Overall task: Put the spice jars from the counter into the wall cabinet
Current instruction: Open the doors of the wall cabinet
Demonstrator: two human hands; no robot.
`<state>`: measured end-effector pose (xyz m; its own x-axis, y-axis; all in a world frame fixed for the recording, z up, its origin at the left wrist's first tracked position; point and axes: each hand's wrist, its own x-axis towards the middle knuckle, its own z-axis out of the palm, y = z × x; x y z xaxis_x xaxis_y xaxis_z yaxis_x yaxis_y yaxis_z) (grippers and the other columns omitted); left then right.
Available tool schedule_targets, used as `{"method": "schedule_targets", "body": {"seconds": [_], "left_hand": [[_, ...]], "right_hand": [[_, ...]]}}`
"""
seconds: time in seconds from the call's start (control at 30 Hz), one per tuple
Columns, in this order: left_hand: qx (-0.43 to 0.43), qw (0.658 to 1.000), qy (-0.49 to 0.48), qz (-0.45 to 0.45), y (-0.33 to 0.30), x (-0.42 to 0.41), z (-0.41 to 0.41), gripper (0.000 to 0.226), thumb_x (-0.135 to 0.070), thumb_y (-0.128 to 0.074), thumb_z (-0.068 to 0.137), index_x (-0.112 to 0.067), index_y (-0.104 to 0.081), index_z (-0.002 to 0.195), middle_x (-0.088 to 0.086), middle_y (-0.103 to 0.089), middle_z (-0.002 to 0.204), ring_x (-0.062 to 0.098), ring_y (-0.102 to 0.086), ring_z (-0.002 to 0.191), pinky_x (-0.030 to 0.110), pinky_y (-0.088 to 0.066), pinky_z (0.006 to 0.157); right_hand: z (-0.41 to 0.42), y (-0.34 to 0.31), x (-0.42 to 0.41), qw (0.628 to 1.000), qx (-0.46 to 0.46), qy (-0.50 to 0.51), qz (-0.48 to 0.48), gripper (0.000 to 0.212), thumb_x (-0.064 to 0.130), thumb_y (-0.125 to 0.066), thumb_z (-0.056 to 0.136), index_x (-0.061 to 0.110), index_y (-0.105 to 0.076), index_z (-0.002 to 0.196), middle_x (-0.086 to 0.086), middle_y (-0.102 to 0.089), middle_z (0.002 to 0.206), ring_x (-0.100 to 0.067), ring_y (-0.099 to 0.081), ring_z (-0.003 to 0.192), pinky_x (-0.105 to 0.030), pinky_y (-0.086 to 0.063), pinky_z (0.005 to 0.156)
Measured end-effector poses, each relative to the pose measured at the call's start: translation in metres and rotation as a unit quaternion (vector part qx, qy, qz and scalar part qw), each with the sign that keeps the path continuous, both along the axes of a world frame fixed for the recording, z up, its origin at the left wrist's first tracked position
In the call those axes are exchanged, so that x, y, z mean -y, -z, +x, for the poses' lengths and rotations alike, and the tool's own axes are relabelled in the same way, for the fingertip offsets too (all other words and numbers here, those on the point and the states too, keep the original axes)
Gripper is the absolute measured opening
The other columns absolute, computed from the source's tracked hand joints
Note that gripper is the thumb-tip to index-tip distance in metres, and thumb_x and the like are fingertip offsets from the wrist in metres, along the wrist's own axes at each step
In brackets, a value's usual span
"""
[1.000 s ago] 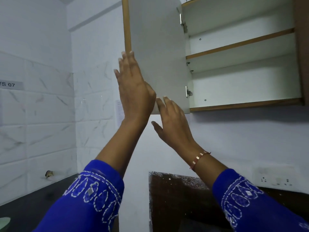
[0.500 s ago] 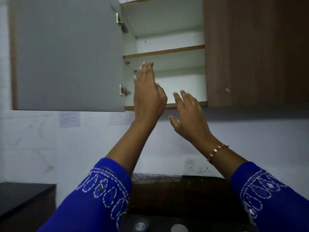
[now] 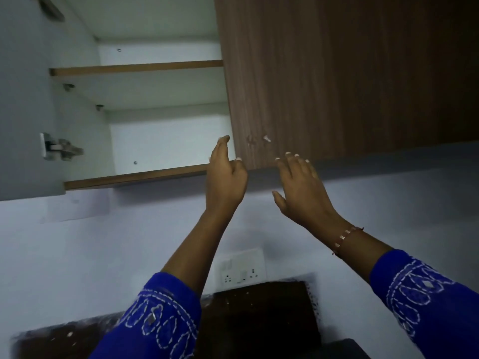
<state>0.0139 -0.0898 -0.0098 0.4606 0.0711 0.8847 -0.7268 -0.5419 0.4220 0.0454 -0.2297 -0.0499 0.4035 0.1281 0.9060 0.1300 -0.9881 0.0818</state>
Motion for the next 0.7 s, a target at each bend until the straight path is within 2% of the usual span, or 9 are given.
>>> {"method": "schedule_targets", "body": {"seconds": [0.03,0.1,0.17,0.23,0.3,0.33,0.43,0.53,0.7], "left_hand": [[-0.001,1.000,0.022,-0.015,-0.001,0.003,0.011,0.050,-0.003,-0.038,0.094,-0.009,-0.031,0.143,0.000,-0.038,0.147,0.002,-0.035,0.135,0.008,-0.024,0.105],[-0.008,0.997,0.059,-0.055,-0.004,0.006,0.038,0.048,-0.001,-0.039,0.094,-0.009,-0.035,0.141,-0.018,-0.051,0.115,-0.033,-0.044,0.092,-0.011,-0.029,0.077],[-0.032,0.991,0.092,-0.094,-0.008,0.007,0.066,0.048,0.001,-0.038,0.094,-0.009,-0.035,0.141,-0.028,-0.041,0.084,-0.037,-0.041,0.058,-0.011,-0.032,0.057],[-0.043,0.984,0.117,-0.124,-0.016,0.005,0.094,0.049,-0.002,-0.040,0.095,-0.012,-0.034,0.142,-0.021,-0.055,0.099,-0.032,-0.050,0.082,-0.008,-0.034,0.071],[-0.053,0.980,0.130,-0.141,-0.030,0.003,0.120,0.050,-0.005,-0.042,0.095,-0.015,-0.033,0.143,-0.004,-0.047,0.141,0.000,-0.043,0.129,0.013,-0.033,0.101],[-0.057,0.978,0.135,-0.147,-0.038,0.003,0.132,0.050,-0.006,-0.043,0.095,-0.015,-0.032,0.143,0.000,-0.038,0.149,0.011,-0.036,0.137,0.023,-0.030,0.109],[-0.081,0.971,0.157,-0.162,-0.058,0.008,0.159,0.051,-0.010,-0.044,0.095,-0.014,-0.030,0.144,0.004,-0.035,0.150,0.018,-0.034,0.138,0.028,-0.031,0.109],[-0.073,0.971,0.178,-0.145,-0.069,0.014,0.177,0.038,-0.009,-0.044,0.093,-0.010,-0.046,0.132,0.008,-0.056,0.130,0.024,-0.055,0.118,0.022,-0.045,0.084],[-0.048,0.972,0.176,-0.151,-0.068,0.018,0.191,0.032,-0.015,-0.046,0.094,-0.009,-0.053,0.125,0.009,-0.062,0.120,0.020,-0.060,0.102,0.025,-0.045,0.081]], "right_hand": [[0.012,-0.004,0.003,1.000,-0.001,0.010,-0.003,0.071,0.023,-0.076,0.070,-0.003,-0.049,0.130,-0.027,-0.052,0.132,-0.043,-0.051,0.123,-0.051,-0.039,0.103],[0.037,-0.015,0.006,0.999,-0.005,0.037,-0.014,0.073,0.022,-0.080,0.064,-0.004,-0.052,0.126,-0.028,-0.056,0.127,-0.044,-0.054,0.118,-0.052,-0.043,0.099],[0.061,-0.029,0.006,0.998,-0.013,0.053,-0.027,0.077,0.022,-0.080,0.063,-0.005,-0.050,0.128,-0.030,-0.053,0.129,-0.045,-0.052,0.119,-0.053,-0.042,0.100],[0.085,-0.041,0.001,0.996,-0.040,0.064,-0.043,0.087,0.029,-0.075,0.071,-0.004,-0.034,0.139,-0.031,-0.036,0.143,-0.045,-0.036,0.133,-0.053,-0.031,0.110],[0.109,-0.050,-0.004,0.993,-0.075,0.079,-0.053,0.098,0.037,-0.067,0.078,0.000,-0.008,0.147,-0.027,-0.009,0.154,-0.044,-0.013,0.142,-0.054,-0.017,0.116],[0.121,-0.054,-0.008,0.991,-0.083,0.089,-0.051,0.103,0.039,-0.065,0.080,0.002,0.002,0.148,-0.026,0.001,0.155,-0.043,-0.005,0.143,-0.054,-0.013,0.116],[0.146,-0.062,-0.016,0.991,-0.074,0.110,-0.031,0.105,0.033,-0.063,0.084,0.004,0.015,0.146,-0.025,0.013,0.155,-0.046,0.001,0.143,-0.056,-0.013,0.114],[0.159,-0.062,-0.021,0.991,-0.054,0.123,-0.013,0.095,0.020,-0.059,0.088,0.001,0.015,0.145,-0.030,0.009,0.154,-0.050,-0.002,0.141,-0.058,-0.018,0.112],[0.175,-0.056,-0.024,0.987,0.029,0.160,0.006,0.094,0.024,-0.084,0.060,-0.001,-0.039,0.138,-0.028,-0.049,0.135,-0.046,-0.053,0.119,-0.053,-0.051,0.087]]}}
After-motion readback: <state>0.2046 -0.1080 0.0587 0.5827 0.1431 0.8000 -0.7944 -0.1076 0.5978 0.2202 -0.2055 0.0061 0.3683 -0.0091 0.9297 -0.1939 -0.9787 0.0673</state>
